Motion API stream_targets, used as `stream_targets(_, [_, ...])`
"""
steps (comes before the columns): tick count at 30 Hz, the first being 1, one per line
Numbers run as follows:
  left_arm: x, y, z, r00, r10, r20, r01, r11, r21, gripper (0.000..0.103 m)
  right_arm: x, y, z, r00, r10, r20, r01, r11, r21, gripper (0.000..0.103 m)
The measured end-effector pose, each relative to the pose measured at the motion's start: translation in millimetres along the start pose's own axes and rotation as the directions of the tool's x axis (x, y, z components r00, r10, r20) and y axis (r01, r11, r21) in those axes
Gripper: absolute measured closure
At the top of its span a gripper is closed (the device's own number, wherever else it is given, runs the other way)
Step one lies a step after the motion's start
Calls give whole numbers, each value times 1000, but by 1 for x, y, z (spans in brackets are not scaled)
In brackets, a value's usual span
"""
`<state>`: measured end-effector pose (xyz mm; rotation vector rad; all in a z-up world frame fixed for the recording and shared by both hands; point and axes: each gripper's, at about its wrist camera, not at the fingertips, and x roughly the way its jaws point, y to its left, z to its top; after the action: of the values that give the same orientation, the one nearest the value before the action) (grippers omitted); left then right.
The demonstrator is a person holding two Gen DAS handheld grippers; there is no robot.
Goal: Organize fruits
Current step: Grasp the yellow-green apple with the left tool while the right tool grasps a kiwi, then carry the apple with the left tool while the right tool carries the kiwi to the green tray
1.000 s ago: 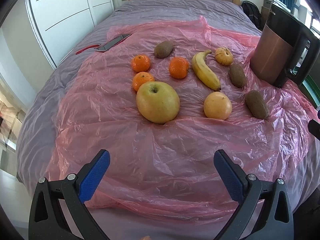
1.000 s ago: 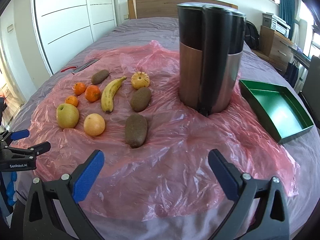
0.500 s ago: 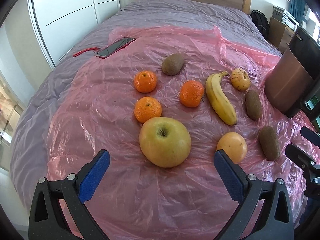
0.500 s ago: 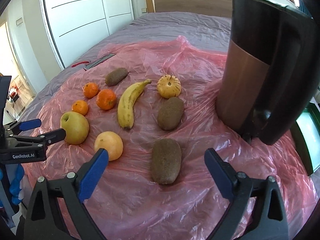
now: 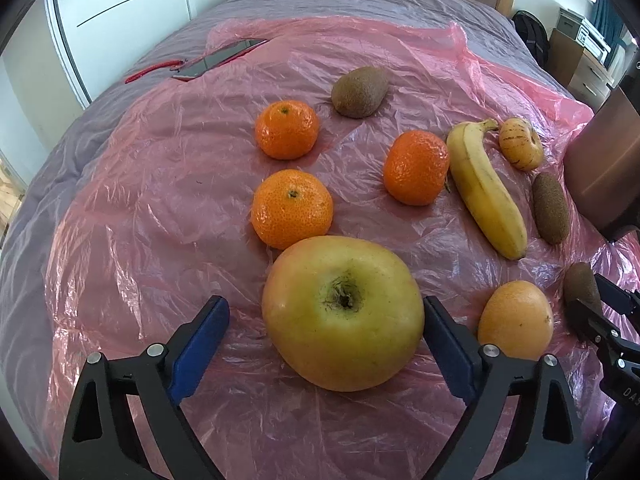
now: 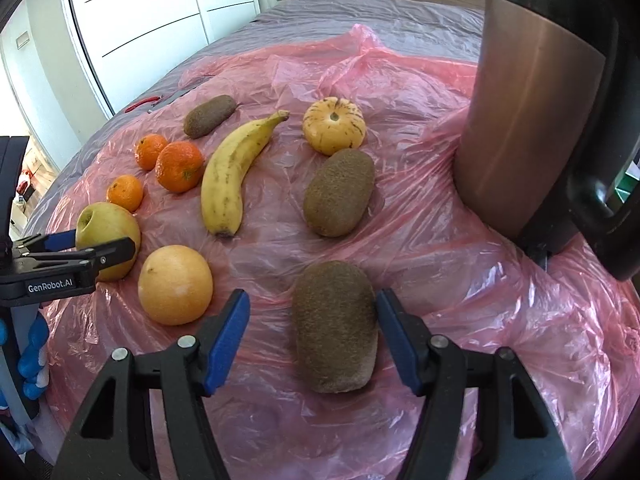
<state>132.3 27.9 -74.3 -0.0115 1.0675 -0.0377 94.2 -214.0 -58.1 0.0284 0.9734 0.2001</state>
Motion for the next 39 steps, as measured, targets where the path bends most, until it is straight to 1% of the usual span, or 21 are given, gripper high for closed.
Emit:
stream_targets(2, [5,0,-1,1000,-8,-5,8,1000,0,16,7,-4,-3,1000,12,-16,-12,1000,21,27])
stream_targets(3, [7,-1,-1,1000,-11,-4,11,1000,2,19,10,-6,-5,1000,17,-19,-16,999,29,32])
stream_targets(4, [7,-2,-1,1000,-18,-1,18,1000,2,24,11,-7,-6,1000,25,-15,-24,999,36,43])
stream_targets(5, [8,-2,0,1000,-26,2,26,1000,1,26,10,-8,-8,999,36,-4,-35,998,42,51])
stream_targets(6, [8,-3,1,999,-34,3,34,999,0,31,10,-9,-9,999,40,5,-40,998,46,63])
stream_targets(7, [10,-3,1,999,-45,0,45,999,-2,34,10,-11,-9,999,46,11,-46,998,50,71])
stream_targets(10, [11,-4,2,999,-45,6,45,999,-7,34,13,-16,-9,997,70,18,-71,995,63,71])
stream_targets(18, [3,-3,1,998,-45,36,46,999,-16,35,14,-16,-7,995,94,17,-95,995,44,73])
stream_targets(23, [-24,0,1,996,-35,79,38,999,-37,35,-6,-12,-4,991,125,46,-127,991,37,73])
stream_targets(28, [-64,2,-1,993,-12,120,15,999,-32,35,-42,-4,-2,983,163,89,-165,986,22,73])
stream_targets(30, [-82,-3,-4,992,-14,129,17,1000,-18,35,-60,-6,-5,979,176,104,-180,983,28,73])
stream_targets(33, [-109,-21,-12,990,-49,133,45,998,33,35,-87,-19,-14,979,164,122,-171,984,45,73])
stream_targets(35, [-124,-44,-18,987,-96,126,86,993,84,35,-104,-33,-22,981,141,134,-151,986,64,73])
stream_targets(37, [-138,-76,-25,981,-158,109,142,980,139,35,-125,-57,-31,983,104,152,-120,988,98,73])
stream_targets(39, [-151,-108,-28,970,-225,94,204,960,192,35,-149,-88,-40,984,41,176,-66,988,139,73])
